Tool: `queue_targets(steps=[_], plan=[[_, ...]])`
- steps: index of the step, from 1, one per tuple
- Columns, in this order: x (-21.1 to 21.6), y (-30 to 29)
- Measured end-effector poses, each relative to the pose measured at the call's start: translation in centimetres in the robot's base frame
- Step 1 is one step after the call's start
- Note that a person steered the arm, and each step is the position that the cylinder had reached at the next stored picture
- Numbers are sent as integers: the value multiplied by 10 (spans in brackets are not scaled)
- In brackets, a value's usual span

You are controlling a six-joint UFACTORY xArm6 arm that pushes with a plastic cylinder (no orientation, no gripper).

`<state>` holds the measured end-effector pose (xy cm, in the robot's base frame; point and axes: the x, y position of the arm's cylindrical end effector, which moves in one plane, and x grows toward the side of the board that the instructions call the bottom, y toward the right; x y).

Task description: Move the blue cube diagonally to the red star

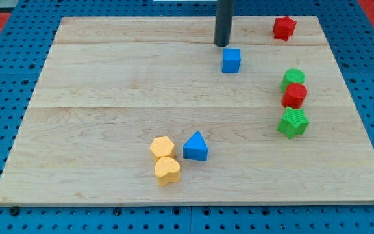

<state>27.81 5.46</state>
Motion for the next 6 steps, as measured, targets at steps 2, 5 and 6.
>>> queue_targets(steps=[2, 5, 6], plan=[[15, -22], [-3, -22], [-2, -30]])
